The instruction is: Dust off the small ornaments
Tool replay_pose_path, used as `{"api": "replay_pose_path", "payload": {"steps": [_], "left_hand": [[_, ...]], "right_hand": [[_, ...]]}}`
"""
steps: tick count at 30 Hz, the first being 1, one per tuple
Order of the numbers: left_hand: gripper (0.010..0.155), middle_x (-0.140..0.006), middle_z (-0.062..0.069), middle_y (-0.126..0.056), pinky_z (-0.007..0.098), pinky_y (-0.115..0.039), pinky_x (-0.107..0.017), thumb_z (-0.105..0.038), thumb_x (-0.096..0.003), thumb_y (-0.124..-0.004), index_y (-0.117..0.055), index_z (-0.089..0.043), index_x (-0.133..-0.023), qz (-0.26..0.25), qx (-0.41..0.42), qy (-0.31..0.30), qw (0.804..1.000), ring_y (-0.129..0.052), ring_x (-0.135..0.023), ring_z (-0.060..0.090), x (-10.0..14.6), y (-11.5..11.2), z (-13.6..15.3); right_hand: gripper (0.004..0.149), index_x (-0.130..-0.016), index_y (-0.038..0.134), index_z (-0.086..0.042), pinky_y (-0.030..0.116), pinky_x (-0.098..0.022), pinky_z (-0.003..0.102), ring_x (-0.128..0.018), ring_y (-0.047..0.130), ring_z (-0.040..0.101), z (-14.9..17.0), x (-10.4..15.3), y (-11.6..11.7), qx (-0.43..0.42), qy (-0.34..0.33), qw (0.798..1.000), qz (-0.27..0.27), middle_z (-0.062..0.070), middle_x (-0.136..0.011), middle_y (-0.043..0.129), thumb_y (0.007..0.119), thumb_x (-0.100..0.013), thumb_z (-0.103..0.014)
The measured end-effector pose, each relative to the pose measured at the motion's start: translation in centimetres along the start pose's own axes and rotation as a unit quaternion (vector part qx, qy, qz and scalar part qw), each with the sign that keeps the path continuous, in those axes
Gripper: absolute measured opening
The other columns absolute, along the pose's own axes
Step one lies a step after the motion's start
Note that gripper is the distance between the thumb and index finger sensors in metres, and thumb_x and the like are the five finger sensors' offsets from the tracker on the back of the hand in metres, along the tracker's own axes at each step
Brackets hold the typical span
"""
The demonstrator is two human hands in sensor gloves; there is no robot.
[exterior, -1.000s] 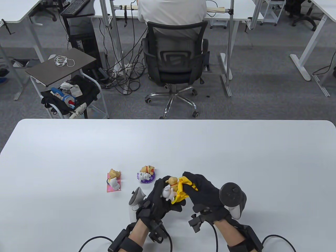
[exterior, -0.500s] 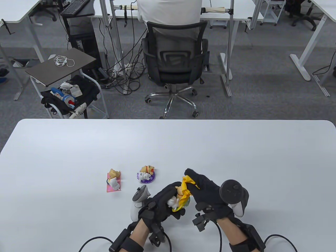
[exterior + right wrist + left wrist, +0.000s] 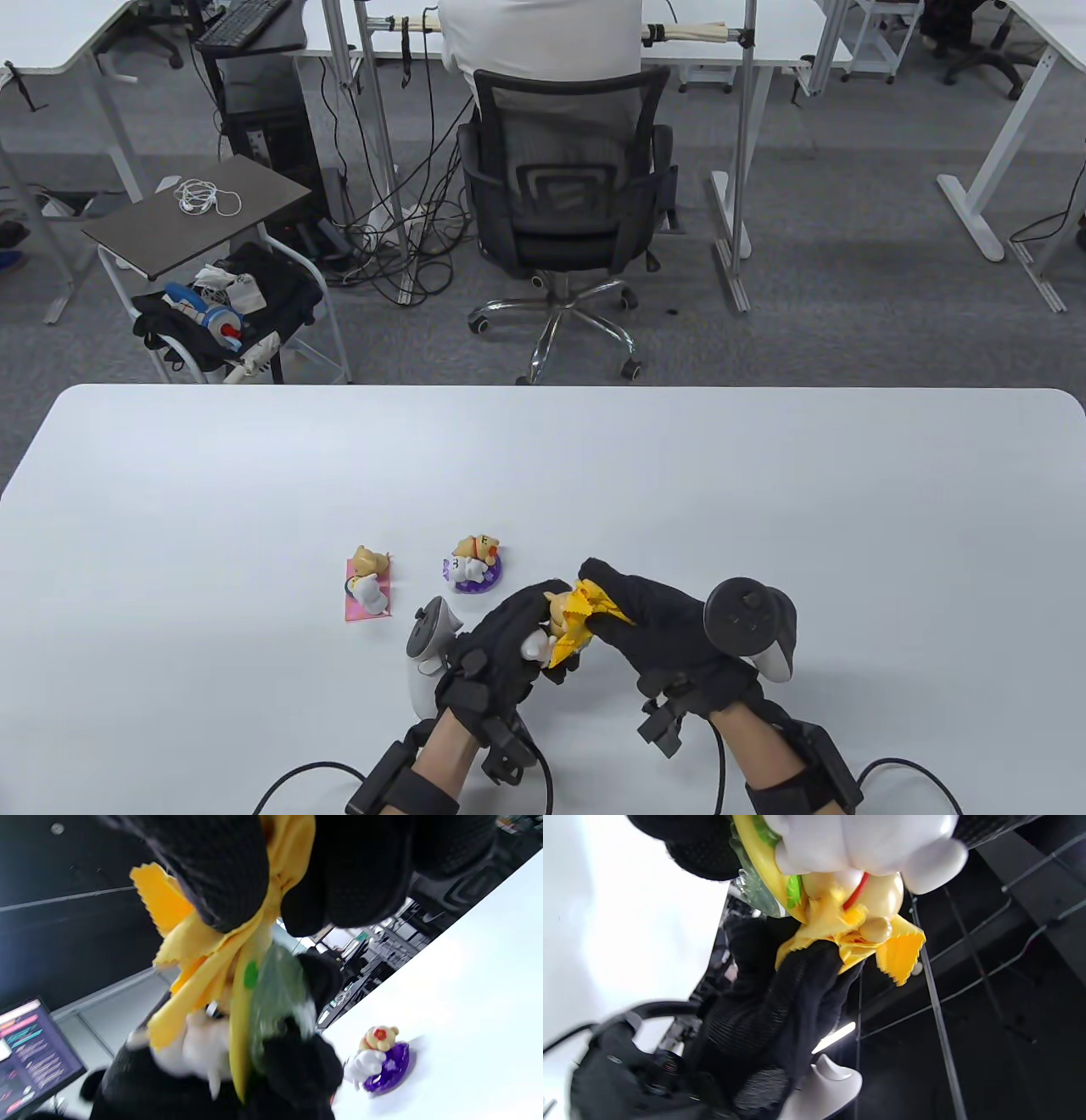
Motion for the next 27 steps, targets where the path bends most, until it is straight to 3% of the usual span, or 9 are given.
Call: {"api": "replay_pose_path", "payload": {"steps": [2,6,8,10,13,15,19,23,27], "left_hand": [[0.052,-0.112,0.008,-0.059,0.042,-0.074,-0.046,-0.058,-0.0587,-0.065,-0.064,-0.028,-0.101,-0.006,-0.015,0.004,1.000,-0.078,-0.066,0.043,0.0,0.2,-0.3],[0.050,-0.110,0.007,-0.062,0.043,-0.074,-0.044,-0.057,-0.0586,-0.063,-0.068,-0.027,-0.099,-0.036,-0.114,0.033,0.992,-0.078,-0.064,0.043,0.2,0.2,-0.7],[0.049,-0.110,0.007,-0.064,0.043,-0.075,-0.044,-0.056,-0.0583,-0.063,-0.069,-0.027,-0.098,-0.038,-0.138,0.022,0.989,-0.079,-0.064,0.043,0.1,-0.2,-1.0],[0.048,-0.110,0.007,-0.065,0.044,-0.074,-0.044,-0.053,-0.0577,-0.064,-0.070,-0.026,-0.097,-0.030,-0.116,0.004,0.993,-0.078,-0.064,0.045,0.2,-0.2,-1.0],[0.047,-0.109,0.007,-0.069,0.045,-0.073,-0.045,-0.052,-0.0578,-0.064,-0.073,-0.026,-0.095,-0.022,-0.061,-0.021,0.998,-0.078,-0.065,0.045,0.2,-0.2,-1.3],[0.047,-0.109,0.008,-0.067,0.046,-0.072,-0.046,-0.051,-0.0581,-0.064,-0.072,-0.024,-0.096,-0.023,-0.068,-0.008,0.997,-0.076,-0.066,0.046,0.1,-0.2,-1.4],[0.048,-0.110,0.008,-0.064,0.045,-0.072,-0.047,-0.052,-0.0589,-0.061,-0.068,-0.025,-0.098,-0.040,-0.101,0.006,0.994,-0.076,-0.068,0.045,0.1,0.0,-1.2],[0.047,-0.110,0.003,-0.068,0.044,-0.073,-0.047,-0.052,-0.0582,-0.062,-0.072,-0.026,-0.096,-0.034,-0.091,-0.030,0.995,-0.077,-0.068,0.044,0.2,0.0,-1.6],[0.046,-0.109,0.004,-0.070,0.046,-0.072,-0.047,-0.050,-0.0579,-0.063,-0.073,-0.025,-0.095,-0.037,-0.035,-0.040,0.998,-0.076,-0.068,0.045,0.4,0.2,-1.8]], "right_hand": [[0.062,-0.103,0.071,-0.013,0.076,-0.053,0.058,-0.052,0.098,0.029,-0.1,0.1,-0.6,-0.014,-0.004,1.000,0.024,0.012,-0.075,0.095,0.087,-0.047,-0.034],[0.055,-0.098,0.080,-0.019,0.072,-0.057,0.061,-0.074,0.089,0.037,-2.1,0.2,0.5,0.037,-0.028,0.999,-0.005,0.016,-0.093,0.084,0.085,-0.048,-0.039],[0.054,-0.097,0.080,-0.018,0.069,-0.060,0.060,-0.074,0.083,0.034,-2.3,0.1,1.4,0.073,-0.025,0.996,-0.038,0.014,-0.096,0.075,0.082,-0.049,-0.040],[0.052,-0.096,0.082,-0.017,0.071,-0.058,0.059,-0.066,0.087,0.031,-1.6,0.1,1.2,0.060,-0.023,0.998,-0.002,0.013,-0.087,0.081,0.081,-0.049,-0.039],[0.051,-0.096,0.082,-0.012,0.070,-0.057,0.060,-0.062,0.086,0.032,-0.5,-0.1,0.6,0.053,0.003,0.998,-0.023,0.015,-0.083,0.083,0.080,-0.050,-0.036],[0.052,-0.096,0.082,-0.010,0.071,-0.057,0.060,-0.058,0.089,0.031,-0.7,0.0,0.2,0.041,-0.003,0.999,0.001,0.016,-0.080,0.085,0.084,-0.049,-0.033],[0.055,-0.100,0.077,-0.024,0.072,-0.057,0.061,-0.059,0.094,0.031,-2.6,0.4,0.4,0.026,-0.053,0.998,0.016,0.013,-0.079,0.090,0.089,-0.047,-0.030],[0.048,-0.097,0.081,-0.030,0.070,-0.060,0.060,-0.067,0.088,0.029,-3.0,0.5,1.1,0.100,-0.049,0.994,0.012,0.009,-0.086,0.084,0.083,-0.049,-0.036],[0.048,-0.097,0.082,-0.022,0.069,-0.059,0.061,-0.063,0.089,0.031,-1.7,0.3,0.5,0.085,-0.025,0.996,0.026,0.012,-0.083,0.086,0.084,-0.049,-0.031]]}}
Point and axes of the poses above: the tracker on the back of each hand, its own z axis roughly to the little-finger side, its own x axis roughly from the fingertips to the wrist, y = z × x, the point moved 1 cm from there along -x, roughly from the wrist to the fingertips
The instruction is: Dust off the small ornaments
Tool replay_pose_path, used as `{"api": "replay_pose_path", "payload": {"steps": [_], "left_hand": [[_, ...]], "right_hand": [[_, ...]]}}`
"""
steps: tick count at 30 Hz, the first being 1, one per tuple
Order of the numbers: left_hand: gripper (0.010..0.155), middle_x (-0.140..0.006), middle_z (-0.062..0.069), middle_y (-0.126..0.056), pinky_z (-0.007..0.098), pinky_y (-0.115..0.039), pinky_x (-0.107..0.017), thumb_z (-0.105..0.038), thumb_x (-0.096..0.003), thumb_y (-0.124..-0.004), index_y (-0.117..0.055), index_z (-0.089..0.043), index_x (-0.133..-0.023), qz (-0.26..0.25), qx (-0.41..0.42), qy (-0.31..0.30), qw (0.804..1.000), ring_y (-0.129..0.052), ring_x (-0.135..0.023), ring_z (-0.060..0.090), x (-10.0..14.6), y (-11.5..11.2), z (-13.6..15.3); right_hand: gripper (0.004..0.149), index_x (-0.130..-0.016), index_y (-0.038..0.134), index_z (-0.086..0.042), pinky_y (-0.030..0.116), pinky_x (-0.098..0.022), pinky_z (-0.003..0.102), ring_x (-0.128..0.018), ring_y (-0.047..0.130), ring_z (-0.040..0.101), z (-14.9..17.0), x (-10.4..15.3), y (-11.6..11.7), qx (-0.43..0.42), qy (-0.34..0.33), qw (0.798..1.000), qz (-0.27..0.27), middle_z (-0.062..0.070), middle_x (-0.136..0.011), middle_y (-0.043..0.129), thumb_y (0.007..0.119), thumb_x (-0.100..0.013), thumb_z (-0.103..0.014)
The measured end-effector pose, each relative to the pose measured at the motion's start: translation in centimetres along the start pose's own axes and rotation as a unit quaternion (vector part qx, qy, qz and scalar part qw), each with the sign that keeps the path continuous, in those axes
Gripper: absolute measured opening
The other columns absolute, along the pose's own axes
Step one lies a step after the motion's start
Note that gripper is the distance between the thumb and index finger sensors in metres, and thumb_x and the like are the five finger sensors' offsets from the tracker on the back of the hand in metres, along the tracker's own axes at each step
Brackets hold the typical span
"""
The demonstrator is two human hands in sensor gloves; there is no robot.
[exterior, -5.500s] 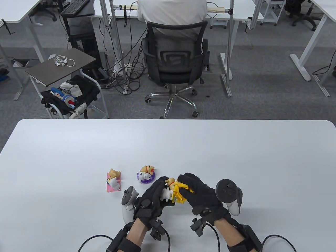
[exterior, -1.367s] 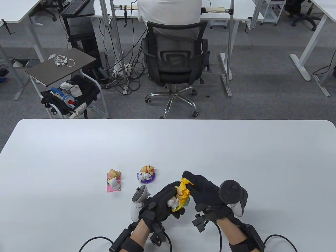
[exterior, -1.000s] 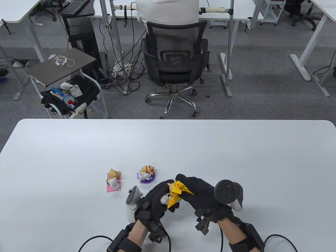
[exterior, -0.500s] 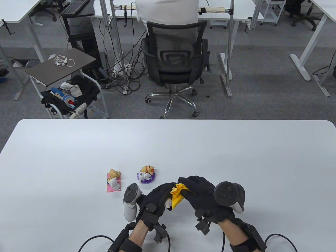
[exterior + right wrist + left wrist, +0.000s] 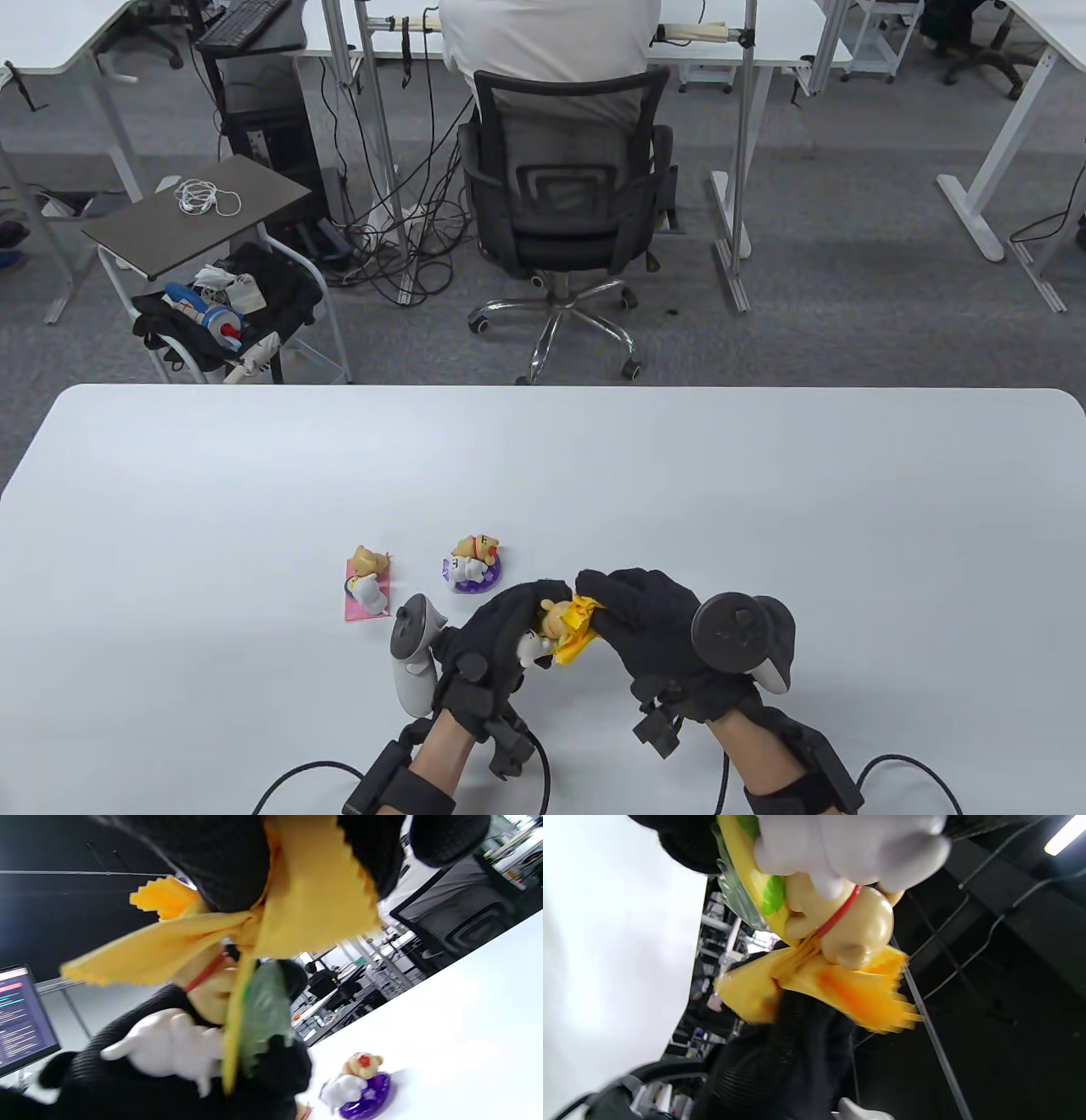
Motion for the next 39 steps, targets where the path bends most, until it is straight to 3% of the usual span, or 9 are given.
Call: {"api": "replay_pose_path", "payload": {"steps": [6,14,16,23,28,30,32,35,39], "left_hand": [[0.048,-0.113,0.003,-0.062,0.044,-0.073,-0.051,-0.052,-0.0598,-0.055,-0.064,-0.027,-0.100,-0.012,0.026,0.019,0.999,-0.076,-0.072,0.042,0.1,0.1,0.7],[0.049,-0.112,0.006,-0.061,0.045,-0.074,-0.050,-0.051,-0.0594,-0.056,-0.063,-0.026,-0.101,0.002,0.069,-0.007,0.998,-0.077,-0.072,0.043,0.0,-0.3,0.4],[0.050,-0.113,0.006,-0.056,0.044,-0.074,-0.054,-0.051,-0.0594,-0.054,-0.057,-0.026,-0.103,-0.011,0.048,-0.017,0.999,-0.076,-0.076,0.041,0.0,-0.2,0.1],[0.073,-0.109,0.017,0.006,0.041,-0.059,-0.071,-0.053,-0.0590,-0.055,-0.012,-0.018,-0.107,0.010,0.038,0.013,0.999,-0.049,-0.094,0.036,0.1,-1.5,0.4],[0.068,-0.113,0.016,-0.001,0.044,-0.057,-0.068,-0.066,-0.0580,-0.056,-0.019,-0.045,-0.110,0.034,0.031,0.075,0.996,-0.043,-0.095,0.043,0.0,-2.5,1.3],[0.066,-0.116,0.021,-0.027,0.047,-0.067,-0.062,-0.074,-0.0538,-0.046,-0.019,-0.053,-0.110,0.046,0.034,0.082,0.995,-0.061,-0.092,0.042,0.2,-2.3,1.6],[0.063,-0.116,0.019,-0.035,0.043,-0.074,-0.058,-0.071,-0.0537,-0.034,-0.021,-0.053,-0.112,0.050,0.099,0.057,0.992,-0.074,-0.085,0.037,0.1,-2.3,1.8],[0.057,-0.115,0.014,-0.043,0.036,-0.081,-0.054,-0.060,-0.0602,-0.041,-0.023,-0.046,-0.112,0.026,0.132,0.063,0.989,-0.085,-0.076,0.029,0.4,-2.1,2.0],[0.073,-0.109,0.016,-0.038,0.033,-0.080,-0.059,-0.056,-0.0618,-0.046,0.004,-0.023,-0.104,0.003,0.151,0.060,0.987,-0.082,-0.079,0.022,0.7,-1.6,1.7]], "right_hand": [[0.055,-0.096,0.079,-0.016,0.074,-0.055,0.058,-0.059,0.095,0.030,-0.9,0.3,0.1,-0.062,-0.004,0.997,0.036,0.011,-0.079,0.091,0.091,-0.046,-0.032],[0.053,-0.094,0.078,-0.017,0.075,-0.054,0.056,-0.054,0.094,0.027,-0.3,0.7,-0.2,0.062,0.020,0.994,0.089,0.009,-0.074,0.090,0.090,-0.045,-0.036],[0.053,-0.094,0.079,-0.018,0.076,-0.054,0.056,-0.056,0.095,0.028,-0.2,0.4,0.3,-0.017,0.004,0.998,0.056,0.009,-0.076,0.090,0.091,-0.045,-0.036],[0.052,-0.096,0.077,-0.021,0.081,-0.052,0.055,-0.061,0.101,0.032,1.3,0.4,2.6,-0.093,0.090,0.991,0.029,0.014,-0.081,0.092,0.090,-0.046,-0.034],[0.053,-0.094,0.078,-0.016,0.081,-0.050,0.054,-0.059,0.101,0.033,3.1,0.8,2.7,-0.228,0.145,0.962,0.044,0.015,-0.079,0.093,0.091,-0.046,-0.031],[0.053,-0.094,0.077,-0.016,0.081,-0.051,0.054,-0.060,0.101,0.032,3.0,0.7,2.6,-0.222,0.138,0.964,0.044,0.015,-0.079,0.093,0.091,-0.046,-0.031],[0.053,-0.095,0.076,-0.017,0.082,-0.051,0.053,-0.061,0.101,0.032,2.7,0.7,2.7,-0.212,0.118,0.969,0.038,0.013,-0.080,0.092,0.090,-0.046,-0.032],[0.053,-0.096,0.075,-0.017,0.079,-0.053,0.056,-0.062,0.099,0.033,2.0,0.6,2.8,-0.183,0.094,0.978,0.030,0.014,-0.082,0.091,0.090,-0.047,-0.030],[0.056,-0.097,0.074,-0.016,0.077,-0.055,0.056,-0.055,0.099,0.029,0.7,0.9,1.3,-0.080,0.027,0.992,0.099,0.013,-0.077,0.092,0.090,-0.046,-0.032]]}}
Point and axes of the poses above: the tracker on the back of each hand, its own z axis roughly to the little-finger side, its own x axis roughly from the fingertips to the wrist, y = z × x, the point moved 1 cm from there along -x, roughly from the wrist to the fingertips
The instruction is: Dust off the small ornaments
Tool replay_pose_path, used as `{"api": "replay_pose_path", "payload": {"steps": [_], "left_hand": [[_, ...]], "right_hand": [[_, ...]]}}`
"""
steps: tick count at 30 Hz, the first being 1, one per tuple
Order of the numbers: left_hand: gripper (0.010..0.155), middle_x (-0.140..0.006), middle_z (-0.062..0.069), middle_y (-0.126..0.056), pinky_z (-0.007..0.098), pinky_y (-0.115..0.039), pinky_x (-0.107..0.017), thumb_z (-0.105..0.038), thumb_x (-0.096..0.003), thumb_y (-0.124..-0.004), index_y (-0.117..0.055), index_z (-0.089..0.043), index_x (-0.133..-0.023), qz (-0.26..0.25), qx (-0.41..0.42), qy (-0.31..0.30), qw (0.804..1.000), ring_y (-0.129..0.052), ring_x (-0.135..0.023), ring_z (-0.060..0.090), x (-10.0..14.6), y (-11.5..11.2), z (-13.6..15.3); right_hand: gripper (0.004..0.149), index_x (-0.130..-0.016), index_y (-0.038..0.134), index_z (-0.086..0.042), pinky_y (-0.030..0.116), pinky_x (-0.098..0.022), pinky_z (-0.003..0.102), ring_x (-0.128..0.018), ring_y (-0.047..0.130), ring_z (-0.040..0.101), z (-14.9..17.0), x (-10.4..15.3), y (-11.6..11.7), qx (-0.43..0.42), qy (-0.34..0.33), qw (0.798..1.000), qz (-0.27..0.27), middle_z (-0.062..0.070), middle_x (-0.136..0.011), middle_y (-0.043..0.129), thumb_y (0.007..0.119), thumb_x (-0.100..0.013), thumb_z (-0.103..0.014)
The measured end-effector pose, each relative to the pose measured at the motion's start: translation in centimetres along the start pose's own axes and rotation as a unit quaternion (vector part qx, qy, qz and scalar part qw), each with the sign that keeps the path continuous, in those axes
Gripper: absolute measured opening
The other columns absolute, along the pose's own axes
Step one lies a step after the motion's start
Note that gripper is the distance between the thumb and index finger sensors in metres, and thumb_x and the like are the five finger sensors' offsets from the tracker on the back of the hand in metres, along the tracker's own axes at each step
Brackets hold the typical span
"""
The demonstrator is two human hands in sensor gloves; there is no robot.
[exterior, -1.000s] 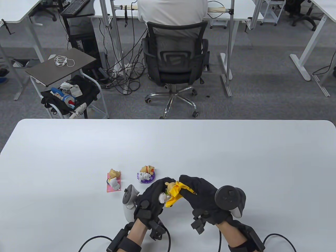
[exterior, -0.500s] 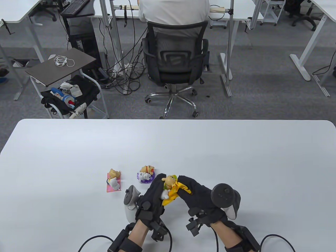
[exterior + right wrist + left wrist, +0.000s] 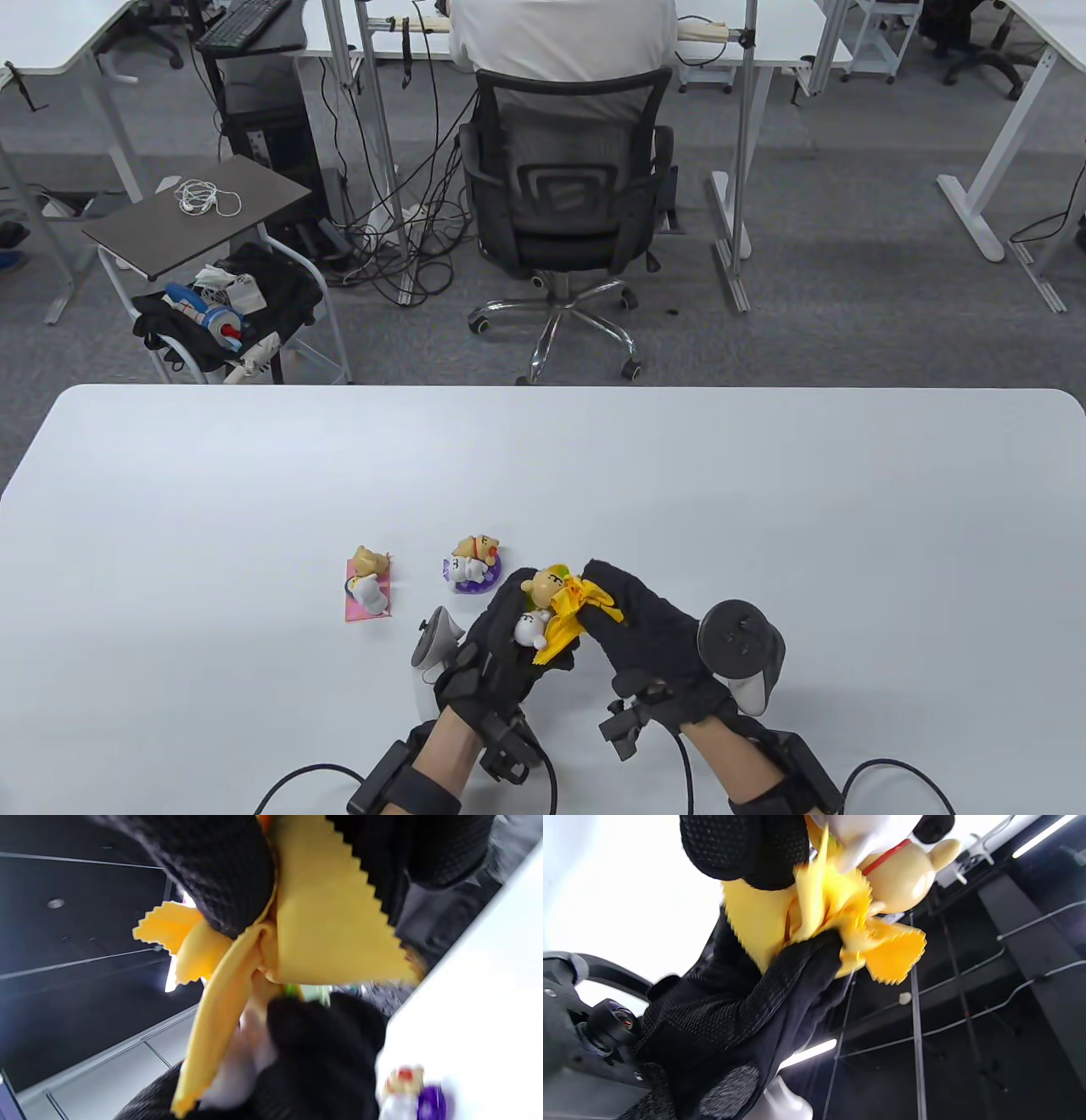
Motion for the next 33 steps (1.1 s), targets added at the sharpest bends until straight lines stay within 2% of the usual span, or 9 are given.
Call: {"api": "replay_pose_path", "payload": {"steps": [4,6,8,14,17,21,24,29,33], "left_hand": [[0.073,-0.108,0.018,-0.032,0.034,-0.079,-0.062,-0.055,-0.0619,-0.046,0.002,-0.021,-0.104,-0.025,-0.019,0.020,0.999,-0.079,-0.081,0.024,0.2,0.2,0.2],[0.073,-0.106,0.020,-0.032,0.036,-0.079,-0.062,-0.054,-0.0612,-0.049,-0.001,-0.019,-0.104,-0.018,-0.044,0.033,0.998,-0.078,-0.082,0.025,0.0,-0.4,0.3],[0.074,-0.105,0.023,-0.029,0.036,-0.079,-0.063,-0.054,-0.0607,-0.051,-0.004,-0.018,-0.104,-0.009,-0.052,0.044,0.998,-0.078,-0.082,0.026,-0.3,-1.2,0.5],[0.074,-0.106,0.031,-0.031,0.038,-0.083,-0.056,-0.046,-0.0601,-0.062,-0.008,-0.022,-0.104,0.000,-0.087,0.064,0.994,-0.083,-0.075,0.028,-0.3,-1.7,0.4],[0.073,-0.106,0.031,-0.035,0.037,-0.084,-0.052,-0.044,-0.0597,-0.061,-0.008,-0.022,-0.104,0.006,-0.075,0.057,0.996,-0.086,-0.072,0.030,-0.3,-1.8,0.2],[0.070,-0.105,0.026,-0.042,0.033,-0.087,-0.048,-0.044,-0.0602,-0.061,-0.013,-0.022,-0.105,0.011,-0.056,0.055,0.997,-0.092,-0.066,0.024,-0.4,-1.7,0.4],[0.074,-0.102,0.024,-0.051,0.032,-0.088,-0.041,-0.049,-0.0602,-0.062,-0.013,-0.019,-0.106,0.029,-0.020,0.060,0.998,-0.094,-0.057,0.019,-0.6,-1.7,0.9],[0.068,-0.097,0.026,-0.058,0.032,-0.089,-0.035,-0.047,-0.0593,-0.063,-0.025,-0.017,-0.108,0.038,-0.044,0.064,0.996,-0.096,-0.049,0.016,-0.6,-2.0,0.4],[0.068,-0.100,0.024,-0.053,0.033,-0.089,-0.038,-0.046,-0.0590,-0.066,-0.025,-0.021,-0.106,0.026,-0.082,0.046,0.995,-0.095,-0.053,0.017,-0.5,-2.3,-0.1]], "right_hand": [[0.052,-0.097,0.077,-0.022,0.072,-0.058,0.059,-0.064,0.094,0.033,-2.1,0.2,0.0,0.064,-0.083,0.994,0.000,0.012,-0.085,0.088,0.090,-0.047,-0.030],[0.051,-0.097,0.078,-0.025,0.066,-0.063,0.062,-0.082,0.083,0.040,-2.9,0.5,1.2,0.114,-0.112,0.986,-0.041,0.016,-0.100,0.073,0.089,-0.047,-0.030],[0.052,-0.098,0.075,-0.029,0.063,-0.065,0.064,-0.089,0.077,0.045,-3.2,0.7,1.9,0.156,-0.121,0.979,-0.049,0.019,-0.106,0.065,0.088,-0.048,-0.031],[0.054,-0.096,0.076,-0.022,0.073,-0.061,0.058,-0.069,0.094,0.034,-2.9,0.4,1.0,0.197,-0.143,0.970,-0.014,0.015,-0.089,0.083,0.090,-0.045,-0.031],[0.053,-0.096,0.076,-0.016,0.079,-0.057,0.054,-0.059,0.101,0.031,-2.2,-0.1,-0.2,0.186,-0.115,0.976,0.016,0.014,-0.079,0.092,0.087,-0.046,-0.030],[0.053,-0.096,0.076,-0.017,0.079,-0.055,0.055,-0.059,0.101,0.031,-0.9,-0.4,-1.0,0.066,-0.061,0.996,0.008,0.014,-0.080,0.092,0.089,-0.046,-0.031],[0.054,-0.094,0.078,-0.027,0.074,-0.060,0.058,-0.072,0.092,0.036,-1.8,-0.3,0.0,0.096,-0.089,0.989,-0.062,0.015,-0.093,0.081,0.095,-0.044,-0.030],[0.054,-0.092,0.081,-0.025,0.078,-0.058,0.055,-0.063,0.097,0.031,-2.4,-0.1,-0.4,0.132,-0.111,0.985,-0.015,0.014,-0.087,0.086,0.097,-0.041,-0.031],[0.054,-0.094,0.079,-0.014,0.085,-0.050,0.051,-0.049,0.104,0.026,-0.8,-0.9,-1.9,0.075,-0.051,0.996,0.002,0.013,-0.075,0.095,0.092,-0.044,-0.031]]}}
Point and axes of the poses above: the tracker on the back of each hand, its own z axis roughly to the little-finger side, its own x axis roughly from the fingertips to the wrist, y = z × x, the point moved 1 cm from there along -x, roughly from the wrist to the fingertips
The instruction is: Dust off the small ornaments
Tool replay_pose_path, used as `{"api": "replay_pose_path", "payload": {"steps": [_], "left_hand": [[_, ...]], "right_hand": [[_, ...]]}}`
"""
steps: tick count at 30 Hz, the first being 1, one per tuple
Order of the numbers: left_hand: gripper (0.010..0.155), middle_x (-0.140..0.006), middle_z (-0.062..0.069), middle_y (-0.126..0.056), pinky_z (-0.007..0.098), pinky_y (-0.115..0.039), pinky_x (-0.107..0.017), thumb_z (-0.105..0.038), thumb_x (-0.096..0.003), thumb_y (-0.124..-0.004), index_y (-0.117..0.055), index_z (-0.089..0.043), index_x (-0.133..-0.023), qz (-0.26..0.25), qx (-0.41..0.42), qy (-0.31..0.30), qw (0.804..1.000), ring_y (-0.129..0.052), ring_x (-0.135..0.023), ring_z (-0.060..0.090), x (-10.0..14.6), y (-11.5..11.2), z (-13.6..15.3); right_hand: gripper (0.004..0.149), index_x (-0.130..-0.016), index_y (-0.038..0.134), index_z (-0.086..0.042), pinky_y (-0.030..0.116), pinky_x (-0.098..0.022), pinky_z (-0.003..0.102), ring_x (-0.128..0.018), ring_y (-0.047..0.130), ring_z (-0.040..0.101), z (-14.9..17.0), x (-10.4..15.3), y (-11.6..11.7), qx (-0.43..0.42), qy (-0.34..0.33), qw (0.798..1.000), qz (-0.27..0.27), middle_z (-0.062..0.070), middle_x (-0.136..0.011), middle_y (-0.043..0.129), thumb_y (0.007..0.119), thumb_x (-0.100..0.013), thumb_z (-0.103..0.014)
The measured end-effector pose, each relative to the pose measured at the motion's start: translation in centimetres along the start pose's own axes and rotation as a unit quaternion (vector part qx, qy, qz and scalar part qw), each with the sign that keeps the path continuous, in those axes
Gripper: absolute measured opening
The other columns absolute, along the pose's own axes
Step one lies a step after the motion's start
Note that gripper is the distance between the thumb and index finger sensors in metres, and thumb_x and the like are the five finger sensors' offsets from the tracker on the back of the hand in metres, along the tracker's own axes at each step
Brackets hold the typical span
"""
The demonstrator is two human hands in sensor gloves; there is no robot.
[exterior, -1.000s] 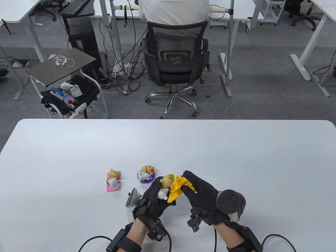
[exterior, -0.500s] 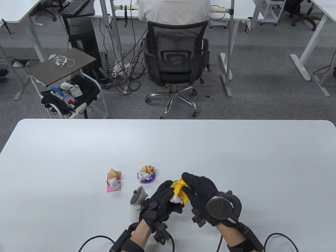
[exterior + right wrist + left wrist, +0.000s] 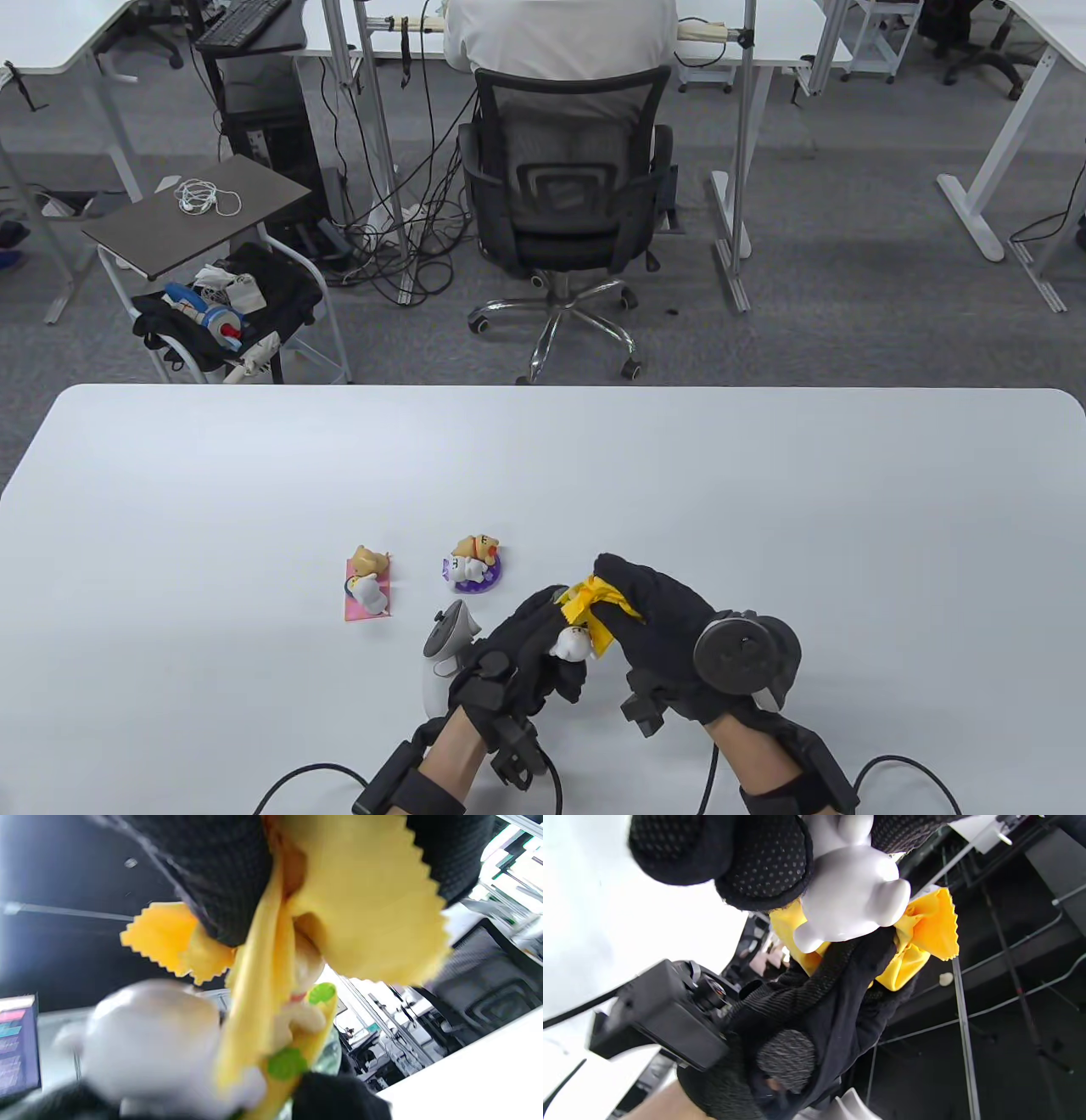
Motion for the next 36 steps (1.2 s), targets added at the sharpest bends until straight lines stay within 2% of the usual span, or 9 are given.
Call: {"api": "replay_pose_path", "payload": {"steps": [6,10,14,18,22,23,29,32,36], "left_hand": [[0.069,-0.104,0.024,-0.053,0.036,-0.085,-0.043,-0.045,-0.0596,-0.065,-0.019,-0.026,-0.107,-0.073,-0.192,-0.007,0.979,-0.092,-0.058,0.021,0.6,0.8,-2.0],[0.070,-0.104,0.027,-0.046,0.040,-0.083,-0.046,-0.040,-0.0583,-0.067,-0.018,-0.024,-0.106,-0.082,-0.268,-0.028,0.960,-0.089,-0.062,0.026,0.6,-0.4,-2.6],[0.072,-0.102,0.027,-0.049,0.041,-0.086,-0.042,-0.040,-0.0558,-0.075,-0.025,-0.020,-0.104,-0.089,-0.356,-0.055,0.929,-0.093,-0.056,0.028,0.7,-1.0,-2.9],[0.072,-0.102,0.025,-0.051,0.041,-0.087,-0.042,-0.040,-0.0547,-0.076,-0.027,-0.021,-0.104,-0.094,-0.398,-0.055,0.911,-0.095,-0.057,0.028,0.4,-1.2,-2.6],[0.072,-0.102,0.024,-0.051,0.041,-0.087,-0.042,-0.039,-0.0546,-0.076,-0.027,-0.021,-0.104,-0.111,-0.390,-0.050,0.913,-0.095,-0.057,0.028,0.4,-0.4,-2.4],[0.072,-0.102,0.024,-0.052,0.042,-0.087,-0.042,-0.039,-0.0543,-0.077,-0.027,-0.021,-0.103,-0.098,-0.374,-0.057,0.921,-0.095,-0.057,0.028,0.5,-0.4,-2.5],[0.073,-0.102,0.023,-0.053,0.038,-0.091,-0.041,-0.042,-0.0549,-0.078,-0.026,-0.019,-0.101,-0.116,-0.318,-0.035,0.940,-0.098,-0.056,0.025,0.4,0.6,-1.8],[0.070,-0.099,0.020,-0.060,0.034,-0.093,-0.040,-0.049,-0.0576,-0.074,-0.027,-0.020,-0.100,-0.144,-0.208,-0.019,0.967,-0.102,-0.056,0.022,0.7,2.4,-1.0],[0.067,-0.098,0.017,-0.062,0.037,-0.088,-0.036,-0.055,-0.0597,-0.064,-0.023,-0.021,-0.100,-0.145,-0.032,0.004,0.989,-0.099,-0.051,0.024,1.4,4.1,0.2]], "right_hand": [[0.055,-0.097,0.076,-0.020,0.078,-0.054,0.057,-0.062,0.098,0.034,0.3,0.0,0.0,-0.010,0.012,1.000,-0.025,0.013,-0.086,0.089,0.090,-0.046,-0.036],[0.054,-0.096,0.080,-0.025,0.075,-0.057,0.059,-0.071,0.092,0.038,-1.4,0.2,2.5,0.123,0.020,0.987,-0.097,0.015,-0.096,0.080,0.092,-0.045,-0.041],[0.053,-0.092,0.083,-0.015,0.083,-0.049,0.053,-0.051,0.102,0.029,-0.7,0.2,1.6,0.123,0.041,0.991,-0.043,0.014,-0.077,0.094,0.092,-0.045,-0.037],[0.053,-0.092,0.082,-0.010,0.082,-0.047,0.054,-0.049,0.103,0.030,0.6,0.1,0.7,0.144,0.079,0.986,-0.017,0.015,-0.074,0.095,0.092,-0.045,-0.034],[0.052,-0.092,0.085,-0.020,0.074,-0.056,0.059,-0.072,0.090,0.037,0.3,0.0,1.7,0.049,0.052,0.993,-0.093,0.017,-0.095,0.078,0.094,-0.044,-0.039],[0.051,-0.092,0.086,-0.021,0.073,-0.057,0.060,-0.073,0.088,0.037,0.2,-0.1,2.1,0.079,0.061,0.990,-0.104,0.017,-0.095,0.077,0.095,-0.044,-0.037],[0.054,-0.093,0.083,-0.015,0.078,-0.052,0.056,-0.051,0.096,0.028,0.5,0.1,1.0,0.109,0.050,0.992,-0.032,0.011,-0.075,0.090,0.093,-0.044,-0.036],[0.065,-0.098,0.074,-0.011,0.079,-0.052,0.055,-0.049,0.100,0.026,0.2,0.1,0.3,0.081,0.037,0.996,-0.027,0.008,-0.072,0.094,0.095,-0.042,-0.037],[0.054,-0.092,0.081,-0.019,0.080,-0.052,0.056,-0.055,0.100,0.030,-1.8,0.5,2.0,0.014,-0.026,0.996,-0.084,0.010,-0.076,0.094,0.093,-0.044,-0.038]]}}
Point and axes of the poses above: the tracker on the back of each hand, its own z axis roughly to the little-finger side, its own x axis roughly from the fingertips to the wrist, y = z × x, the point moved 1 cm from there along -x, roughly from the wrist to the fingertips
